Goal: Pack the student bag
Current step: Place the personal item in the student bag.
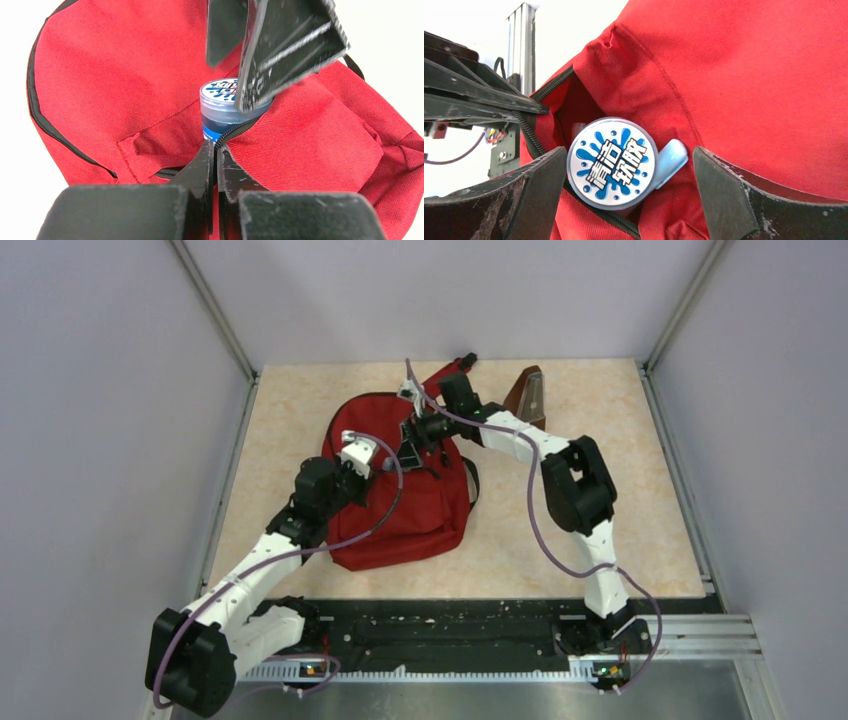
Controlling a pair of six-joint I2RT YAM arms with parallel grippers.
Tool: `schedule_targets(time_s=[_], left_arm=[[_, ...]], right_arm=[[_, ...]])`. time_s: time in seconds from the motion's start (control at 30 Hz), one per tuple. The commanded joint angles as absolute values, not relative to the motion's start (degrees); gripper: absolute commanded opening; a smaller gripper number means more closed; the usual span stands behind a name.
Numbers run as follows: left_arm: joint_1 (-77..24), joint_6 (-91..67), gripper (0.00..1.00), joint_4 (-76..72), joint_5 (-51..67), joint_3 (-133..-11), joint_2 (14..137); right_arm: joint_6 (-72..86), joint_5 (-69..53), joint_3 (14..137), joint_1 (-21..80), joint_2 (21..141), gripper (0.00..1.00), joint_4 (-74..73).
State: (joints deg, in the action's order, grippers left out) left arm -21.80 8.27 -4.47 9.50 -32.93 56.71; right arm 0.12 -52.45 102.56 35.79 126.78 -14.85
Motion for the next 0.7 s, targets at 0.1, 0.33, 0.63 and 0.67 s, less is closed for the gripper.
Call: schedule_targets(time_s=[0.1, 0.33, 0.63, 0.67], left_arm=[[-21.7, 8.5, 0.0, -9.1, 10.3, -33.1, 54.7], [-21.7, 8.5, 0.0, -9.2, 10.1, -33.0, 54.4], [-21.7, 8.4, 0.0, -9.1, 9.7, -33.0, 54.6], [-21.7, 8.4, 0.0, -9.1, 9.7, -33.0, 54.6]], right_arm=[[9.4, -49.8, 97.4, 34.5, 119.9, 0.93, 3.0], [11.9, -50.6, 99.3, 34.5, 122.7, 0.63, 3.9], [1.5, -53.2, 97.8, 38.2, 124.3, 0.37, -9.2], [1.5, -54.0, 96.4, 38.9, 123.8, 0.37, -8.3]])
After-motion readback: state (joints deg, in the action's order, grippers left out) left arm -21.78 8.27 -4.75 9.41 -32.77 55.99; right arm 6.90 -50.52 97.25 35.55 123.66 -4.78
